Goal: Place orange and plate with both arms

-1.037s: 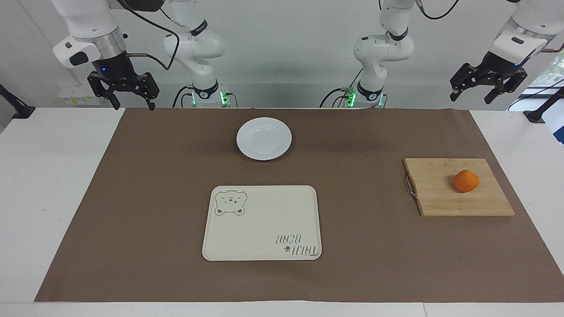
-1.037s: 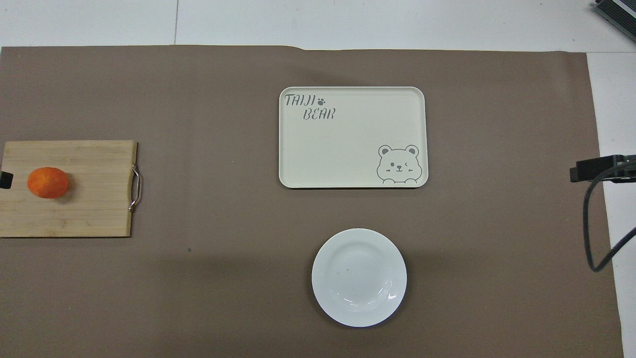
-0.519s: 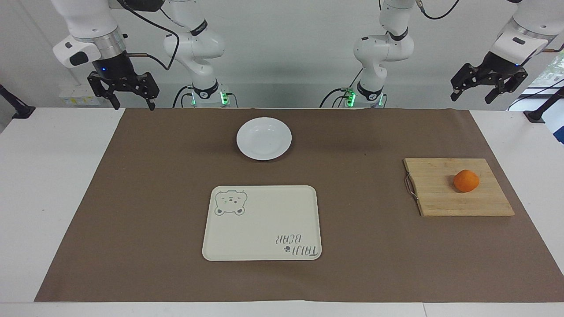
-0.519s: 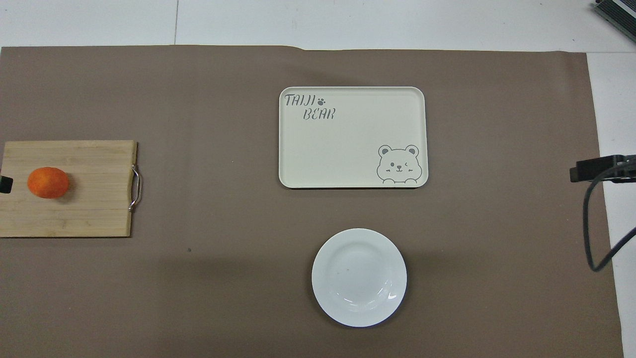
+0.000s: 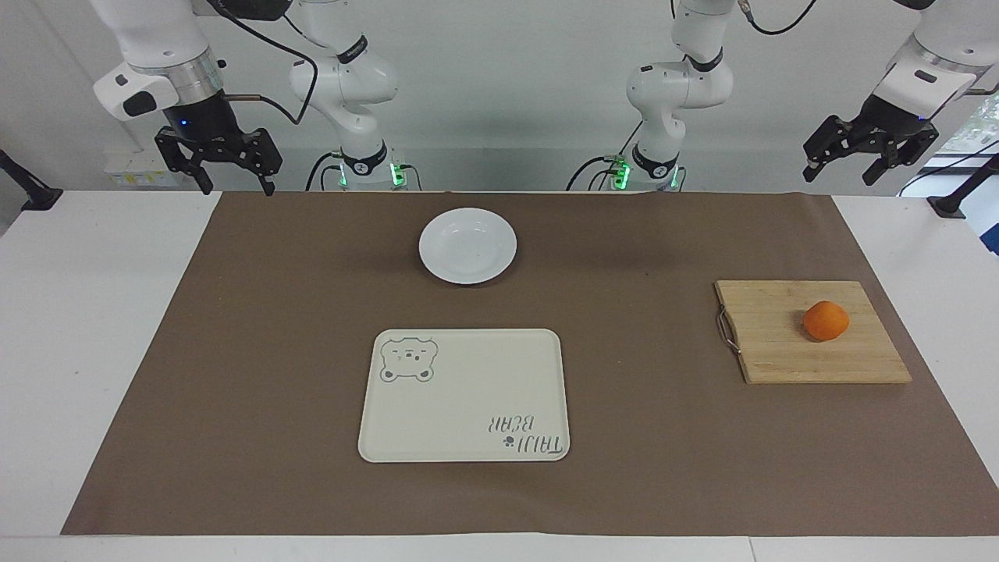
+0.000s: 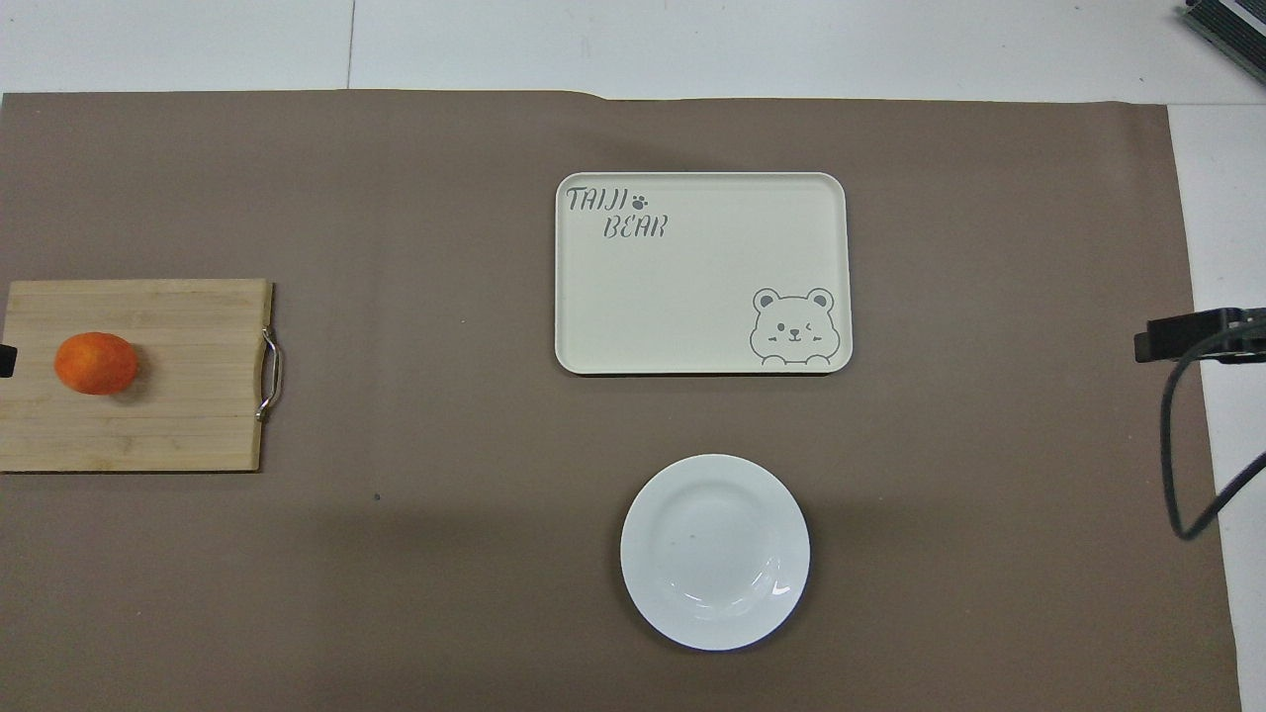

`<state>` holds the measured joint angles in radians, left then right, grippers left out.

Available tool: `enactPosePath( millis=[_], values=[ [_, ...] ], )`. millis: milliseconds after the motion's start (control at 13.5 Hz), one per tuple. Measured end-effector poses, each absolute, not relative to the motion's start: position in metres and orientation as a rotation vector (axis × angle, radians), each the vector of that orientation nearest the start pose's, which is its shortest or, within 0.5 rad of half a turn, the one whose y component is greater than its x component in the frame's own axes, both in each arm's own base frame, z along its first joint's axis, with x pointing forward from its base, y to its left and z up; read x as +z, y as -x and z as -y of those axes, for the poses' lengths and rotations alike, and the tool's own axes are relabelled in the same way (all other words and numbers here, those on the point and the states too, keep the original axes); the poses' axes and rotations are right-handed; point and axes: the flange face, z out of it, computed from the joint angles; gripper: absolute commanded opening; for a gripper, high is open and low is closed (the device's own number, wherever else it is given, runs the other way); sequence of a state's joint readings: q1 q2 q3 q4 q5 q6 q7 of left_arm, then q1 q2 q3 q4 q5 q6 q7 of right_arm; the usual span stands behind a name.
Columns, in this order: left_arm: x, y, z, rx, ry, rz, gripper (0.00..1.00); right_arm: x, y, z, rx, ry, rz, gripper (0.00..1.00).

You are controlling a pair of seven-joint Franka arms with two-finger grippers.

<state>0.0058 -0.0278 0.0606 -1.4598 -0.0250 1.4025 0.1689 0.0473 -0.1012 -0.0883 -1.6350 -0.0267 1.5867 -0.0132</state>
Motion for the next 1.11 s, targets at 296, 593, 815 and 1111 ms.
enactPosePath(
  millis=[296,593,815,1111],
  values=[
    [0.674,-0.530,-0.033,0.010,3.165,-0.168,1.00,0.650,-0.524,0.027,-0.082,3.159,-0.044,1.00],
    [0.671,-0.531,-0.033,-0.009,3.163,-0.167,1.00,0.650,-0.524,0.027,-0.082,3.159,-0.044,1.00],
    [0.666,-0.529,-0.033,-0.022,3.164,-0.166,1.00,0.650,-0.524,0.027,-0.082,3.159,-0.044,1.00],
    [0.656,-0.528,-0.035,-0.043,3.163,-0.159,1.00,0.650,-0.524,0.030,-0.082,3.159,-0.052,1.00]
  ],
)
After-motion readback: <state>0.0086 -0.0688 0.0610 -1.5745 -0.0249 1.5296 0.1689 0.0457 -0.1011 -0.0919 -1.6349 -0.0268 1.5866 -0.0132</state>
